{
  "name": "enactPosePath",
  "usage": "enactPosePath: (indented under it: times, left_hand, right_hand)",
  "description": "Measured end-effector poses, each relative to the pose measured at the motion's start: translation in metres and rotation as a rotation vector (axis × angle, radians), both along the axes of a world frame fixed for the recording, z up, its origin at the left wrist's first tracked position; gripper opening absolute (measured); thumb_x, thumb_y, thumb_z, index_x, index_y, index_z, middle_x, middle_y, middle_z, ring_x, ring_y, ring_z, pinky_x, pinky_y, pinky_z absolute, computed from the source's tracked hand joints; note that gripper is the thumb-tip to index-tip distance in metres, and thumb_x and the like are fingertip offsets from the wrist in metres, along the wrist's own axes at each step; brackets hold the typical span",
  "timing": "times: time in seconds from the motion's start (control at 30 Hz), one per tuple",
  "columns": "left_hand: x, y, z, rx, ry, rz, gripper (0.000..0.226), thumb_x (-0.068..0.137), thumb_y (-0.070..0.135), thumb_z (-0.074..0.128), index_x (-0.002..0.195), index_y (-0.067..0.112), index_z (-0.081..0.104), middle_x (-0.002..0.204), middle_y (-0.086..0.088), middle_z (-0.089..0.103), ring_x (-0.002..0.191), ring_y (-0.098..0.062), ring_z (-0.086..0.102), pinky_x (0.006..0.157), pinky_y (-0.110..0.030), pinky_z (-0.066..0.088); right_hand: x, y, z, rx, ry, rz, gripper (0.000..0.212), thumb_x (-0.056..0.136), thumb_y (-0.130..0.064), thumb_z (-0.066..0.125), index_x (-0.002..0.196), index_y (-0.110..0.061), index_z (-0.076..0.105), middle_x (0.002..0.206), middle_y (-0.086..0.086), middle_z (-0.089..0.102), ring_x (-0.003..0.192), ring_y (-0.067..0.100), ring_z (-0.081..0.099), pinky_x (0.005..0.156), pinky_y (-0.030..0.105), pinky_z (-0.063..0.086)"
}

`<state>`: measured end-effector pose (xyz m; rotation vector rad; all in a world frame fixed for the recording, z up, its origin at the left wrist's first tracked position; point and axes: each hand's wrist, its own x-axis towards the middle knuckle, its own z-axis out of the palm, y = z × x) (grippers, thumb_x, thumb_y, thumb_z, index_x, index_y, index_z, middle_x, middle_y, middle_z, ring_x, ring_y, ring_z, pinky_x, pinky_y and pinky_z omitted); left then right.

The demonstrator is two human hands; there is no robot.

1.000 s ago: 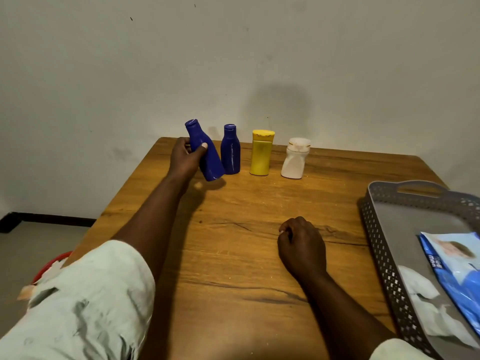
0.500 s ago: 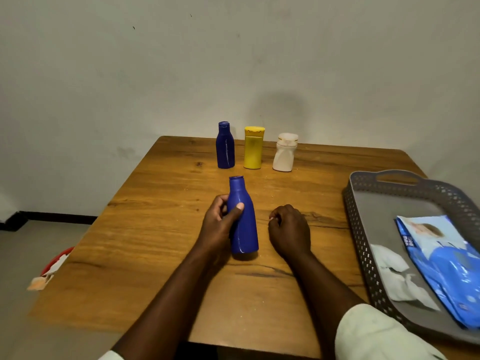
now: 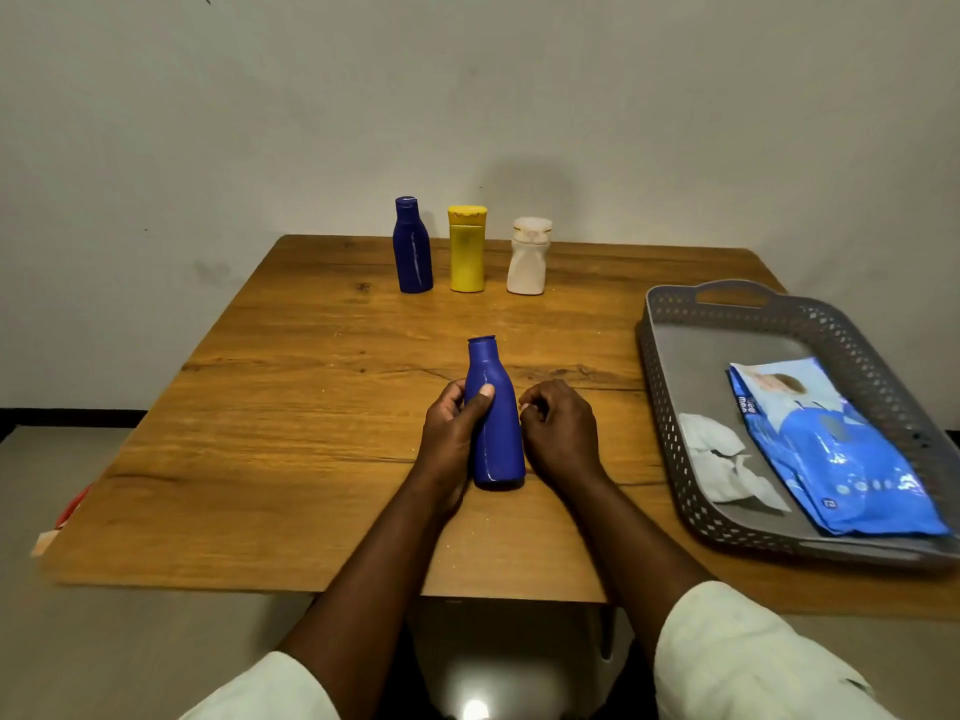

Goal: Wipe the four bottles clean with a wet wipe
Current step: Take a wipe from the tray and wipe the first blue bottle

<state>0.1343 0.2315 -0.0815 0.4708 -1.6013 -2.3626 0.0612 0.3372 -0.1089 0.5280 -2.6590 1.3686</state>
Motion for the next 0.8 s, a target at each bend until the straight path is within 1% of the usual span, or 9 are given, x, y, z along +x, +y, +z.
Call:
enactPosePath:
  times: [0.17, 0.27, 0.43, 0.53, 0.57, 0.7, 0.8]
  left_hand:
    - [0.003, 0.004, -0.008, 0.015, 0.024, 0.038, 0.018, 0.091, 0.022, 0.057, 0.107, 0.015, 0.059, 0.087, -0.003, 0.067, 0.076, -0.016, 0.063, 0.066, -0.032, 0.053]
    - [0.005, 0.005, -0.01, -0.028, 0.04, 0.04, 0.017, 0.091, 0.021, 0.057, 0.107, 0.015, 0.058, 0.09, -0.005, 0.066, 0.078, -0.017, 0.062, 0.067, -0.033, 0.054]
    - [0.008, 0.007, -0.009, -0.11, 0.031, 0.018, 0.02, 0.091, 0.022, 0.058, 0.109, 0.017, 0.056, 0.096, -0.007, 0.065, 0.084, -0.02, 0.063, 0.071, -0.037, 0.055]
    - [0.009, 0.006, -0.009, -0.102, 0.031, 0.018, 0.022, 0.09, 0.023, 0.058, 0.111, 0.017, 0.056, 0.097, -0.007, 0.065, 0.085, -0.022, 0.063, 0.072, -0.04, 0.054]
    - [0.009, 0.005, -0.009, -0.097, 0.031, 0.021, 0.023, 0.09, 0.023, 0.058, 0.112, 0.016, 0.056, 0.097, -0.007, 0.065, 0.085, -0.022, 0.062, 0.072, -0.04, 0.053]
    - [0.007, 0.006, -0.009, -0.085, 0.043, 0.021, 0.023, 0.091, 0.021, 0.057, 0.113, 0.015, 0.056, 0.097, -0.005, 0.065, 0.085, -0.02, 0.062, 0.072, -0.038, 0.053]
    - [0.007, 0.004, -0.011, -0.083, 0.038, 0.016, 0.022, 0.091, 0.023, 0.058, 0.113, 0.018, 0.057, 0.098, -0.005, 0.065, 0.087, -0.021, 0.062, 0.073, -0.038, 0.053]
  right_hand:
    - [0.015, 0.013, 0.0, -0.063, -0.035, -0.006, 0.012, 0.087, -0.007, 0.058, 0.09, -0.017, 0.063, 0.089, -0.005, 0.061, 0.082, 0.008, 0.056, 0.07, 0.021, 0.047]
    - [0.021, 0.018, 0.001, -0.088, -0.054, 0.008, 0.011, 0.088, -0.007, 0.058, 0.091, -0.017, 0.063, 0.09, -0.005, 0.061, 0.083, 0.008, 0.057, 0.07, 0.02, 0.047]
    - [0.03, 0.025, 0.006, -0.161, -0.098, 0.028, 0.016, 0.088, -0.004, 0.057, 0.094, -0.018, 0.063, 0.094, -0.006, 0.061, 0.086, 0.003, 0.057, 0.074, 0.022, 0.05]
    - [0.041, 0.031, 0.017, -0.271, -0.147, 0.031, 0.019, 0.089, -0.005, 0.056, 0.097, -0.021, 0.063, 0.097, -0.007, 0.061, 0.088, 0.003, 0.058, 0.076, 0.028, 0.055]
    - [0.045, 0.033, 0.024, -0.292, -0.136, 0.051, 0.018, 0.09, -0.005, 0.056, 0.097, -0.021, 0.063, 0.098, -0.008, 0.061, 0.089, 0.003, 0.058, 0.076, 0.028, 0.055]
    - [0.053, 0.045, 0.06, -0.307, 0.019, 0.179, 0.016, 0.088, -0.001, 0.058, 0.098, -0.012, 0.065, 0.098, -0.002, 0.062, 0.09, 0.003, 0.057, 0.076, 0.015, 0.049]
    - [0.055, 0.063, 0.09, -0.33, 0.128, 0.255, 0.015, 0.087, -0.003, 0.057, 0.097, -0.011, 0.064, 0.097, 0.002, 0.062, 0.091, 0.008, 0.059, 0.076, 0.018, 0.05]
